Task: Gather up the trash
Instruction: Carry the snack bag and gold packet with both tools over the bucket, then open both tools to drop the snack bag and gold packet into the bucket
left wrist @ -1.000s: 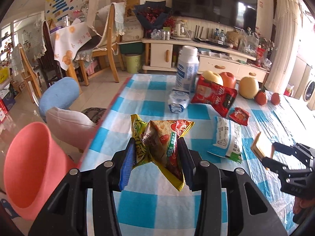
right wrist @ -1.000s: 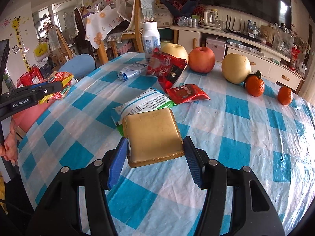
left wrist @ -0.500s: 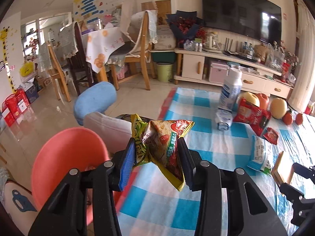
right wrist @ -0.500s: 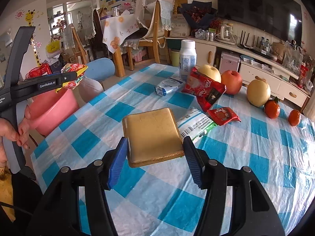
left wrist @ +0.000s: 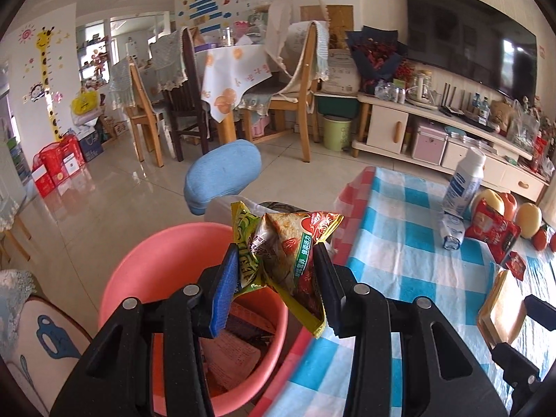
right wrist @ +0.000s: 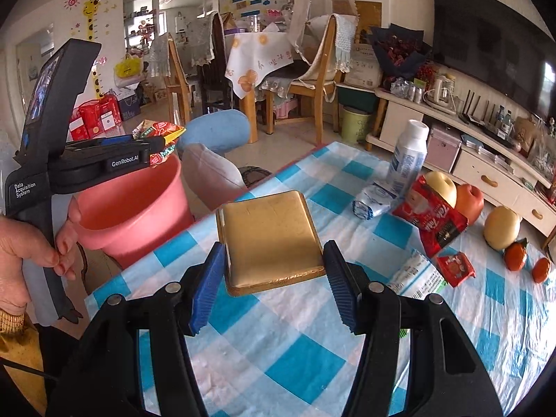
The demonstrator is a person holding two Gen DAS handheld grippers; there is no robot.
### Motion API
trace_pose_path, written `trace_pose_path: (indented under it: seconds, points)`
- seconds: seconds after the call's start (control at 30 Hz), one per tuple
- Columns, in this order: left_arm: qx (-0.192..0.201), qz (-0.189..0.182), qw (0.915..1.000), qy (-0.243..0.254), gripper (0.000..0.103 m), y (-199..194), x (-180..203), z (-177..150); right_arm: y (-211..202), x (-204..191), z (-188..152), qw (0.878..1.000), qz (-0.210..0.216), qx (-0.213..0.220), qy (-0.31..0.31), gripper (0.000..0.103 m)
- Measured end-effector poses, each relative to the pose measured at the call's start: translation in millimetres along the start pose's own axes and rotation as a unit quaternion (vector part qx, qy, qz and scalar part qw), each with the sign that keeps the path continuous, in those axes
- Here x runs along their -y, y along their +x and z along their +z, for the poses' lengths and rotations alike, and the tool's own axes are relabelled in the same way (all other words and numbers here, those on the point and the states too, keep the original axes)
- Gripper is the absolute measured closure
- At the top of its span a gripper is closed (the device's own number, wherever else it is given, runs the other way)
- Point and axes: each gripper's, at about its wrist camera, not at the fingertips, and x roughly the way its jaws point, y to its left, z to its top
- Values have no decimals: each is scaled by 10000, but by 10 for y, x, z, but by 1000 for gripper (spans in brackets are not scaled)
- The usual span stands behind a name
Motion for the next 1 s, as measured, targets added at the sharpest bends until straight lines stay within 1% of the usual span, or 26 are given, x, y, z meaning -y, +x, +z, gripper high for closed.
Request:
trace_pose_path:
  seconds: [0.13, 0.43, 0.77, 1.0]
  points:
    - [-28, 157, 9998, -150, 58, 23, -180, 8, 82, -223, 154, 9997, 93, 24, -243, 44]
    - [-145, 314, 9974, -634, 58, 115, -607, -6, 325, -687, 453, 9965, 313, 43, -770, 44]
    - [-351, 518, 9918, -1117, 58, 277, -1040, -63, 767, -1120, 585, 9902, 457, -103, -1318, 44]
    - [-435, 676, 9894, -1207, 58, 361, -1111, -83, 1025, -1367, 603, 9867, 607, -219, -1491, 44]
